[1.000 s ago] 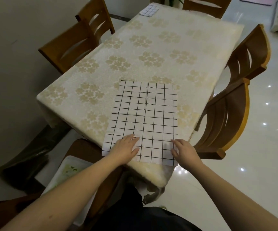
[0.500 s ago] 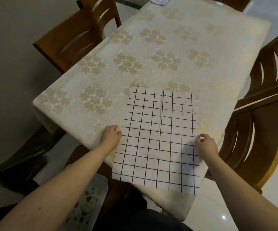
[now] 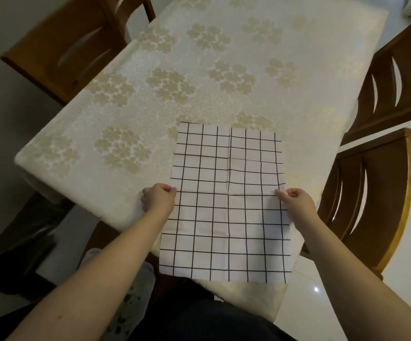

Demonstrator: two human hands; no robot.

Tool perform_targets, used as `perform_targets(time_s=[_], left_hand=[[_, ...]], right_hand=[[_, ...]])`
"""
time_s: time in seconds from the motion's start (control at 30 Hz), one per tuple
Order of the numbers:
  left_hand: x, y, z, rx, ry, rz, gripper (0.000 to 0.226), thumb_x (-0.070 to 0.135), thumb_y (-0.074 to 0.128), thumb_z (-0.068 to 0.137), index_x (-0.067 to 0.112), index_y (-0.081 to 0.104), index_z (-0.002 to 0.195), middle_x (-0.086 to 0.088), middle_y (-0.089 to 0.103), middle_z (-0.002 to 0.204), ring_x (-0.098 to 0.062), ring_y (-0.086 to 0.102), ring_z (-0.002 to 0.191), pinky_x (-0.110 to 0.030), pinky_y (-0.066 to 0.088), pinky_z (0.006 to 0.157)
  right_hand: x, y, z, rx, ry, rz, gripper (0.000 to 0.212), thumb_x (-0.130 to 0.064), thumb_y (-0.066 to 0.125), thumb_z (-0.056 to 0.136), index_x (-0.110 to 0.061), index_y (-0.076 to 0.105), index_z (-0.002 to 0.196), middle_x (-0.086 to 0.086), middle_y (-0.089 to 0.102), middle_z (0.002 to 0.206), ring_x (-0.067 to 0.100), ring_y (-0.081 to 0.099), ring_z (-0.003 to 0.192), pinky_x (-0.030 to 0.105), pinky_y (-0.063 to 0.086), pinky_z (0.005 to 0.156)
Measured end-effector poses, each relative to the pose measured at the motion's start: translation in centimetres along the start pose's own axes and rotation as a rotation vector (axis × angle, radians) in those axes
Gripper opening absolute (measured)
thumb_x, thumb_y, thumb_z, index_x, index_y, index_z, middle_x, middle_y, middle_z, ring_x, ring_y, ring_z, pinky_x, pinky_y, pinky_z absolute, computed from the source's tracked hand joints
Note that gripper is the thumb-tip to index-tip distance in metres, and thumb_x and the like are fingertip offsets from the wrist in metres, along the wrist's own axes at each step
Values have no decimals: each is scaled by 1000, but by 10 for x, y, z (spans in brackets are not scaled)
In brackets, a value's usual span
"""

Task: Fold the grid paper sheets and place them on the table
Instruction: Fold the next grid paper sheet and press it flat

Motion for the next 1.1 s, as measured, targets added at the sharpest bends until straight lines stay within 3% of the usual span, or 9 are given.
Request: perform_targets(time_s=[0.1, 0.2, 0.27, 0.43, 0.57, 0.7, 0.83, 0.97, 1.1], left_hand=[[-3, -4, -2, 26, 25, -11, 42, 34, 68, 88, 12, 55, 122, -14, 49, 132, -34, 50, 118, -49, 46, 98], [-5, -2, -3, 2, -17, 26, 43, 37, 69, 88, 12, 58, 120, -15, 46, 133, -35, 51, 117, -50, 47, 98], [-3, 0, -4, -22, -36, 87, 37, 40, 66, 89, 14, 63, 116, -14, 45, 130, -34, 51, 115, -50, 47, 97], [0, 1, -9, -5, -78, 78, 23, 37, 64, 91, 19, 66, 105, -11, 44, 129, -32, 48, 115, -51, 47, 96], [1, -2, -15, 37, -83, -25, 38, 29, 67, 90, 17, 51, 122, -10, 41, 138, -32, 41, 125, -49, 42, 98], [1, -3, -17, 46, -117, -27, 29, 29, 63, 93, 17, 57, 118, -10, 41, 136, -31, 43, 122, -46, 41, 98], [6, 0, -22, 40, -132, 35, 26, 32, 60, 95, 16, 63, 114, -11, 41, 131, -30, 43, 119, -46, 40, 97], [6, 1, -23, 45, -129, -34, 19, 34, 62, 93, 19, 67, 105, -9, 47, 126, -31, 48, 114, -49, 45, 97], [14, -4, -23, -21, 16, -292, 17, 27, 64, 93, 15, 59, 103, -4, 63, 105, -20, 57, 89, -28, 47, 75]], right_hand=[[2, 3, -1, -82, -2, 51, 58, -44, 70, 85, -14, 52, 131, 2, 58, 118, 25, 57, 106, 42, 50, 92], [3, 9, -4, -195, 11, 104, 41, -43, 66, 89, -8, 65, 111, 9, 68, 104, 29, 63, 97, 47, 50, 98], [2, 11, -6, -245, 19, 181, 29, -40, 64, 91, -12, 67, 100, 12, 70, 103, 35, 64, 102, 52, 47, 101], [3, 8, -5, -271, 24, 201, 32, -45, 67, 87, -15, 70, 97, 19, 69, 110, 36, 61, 94, 61, 43, 101], [2, 9, -7, -276, 27, 209, 27, -41, 65, 90, -16, 69, 98, 20, 68, 111, 32, 60, 94, 47, 49, 93], [12, 10, -2, -295, 46, 213, 38, -54, 73, 78, -19, 73, 93, 26, 62, 115, 28, 49, 87, 42, 44, 77], [11, 12, -5, -297, 46, 217, 30, -47, 68, 86, -19, 71, 99, 18, 69, 111, 31, 56, 92, 57, 47, 100], [8, 13, -5, -282, 26, 195, 27, -39, 63, 93, -17, 67, 106, 10, 71, 109, 33, 64, 107, 53, 48, 101], [7, 6, -5, -260, 16, 197, 22, -38, 62, 93, -18, 66, 103, 10, 70, 110, 32, 64, 107, 50, 48, 101]])
Point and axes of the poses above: each hand's wrist, its own z-axis towards the middle knuckle, its own y-axis out of the palm, x = y × z, the point moved 9 cm from there along z, towards the middle knuckle
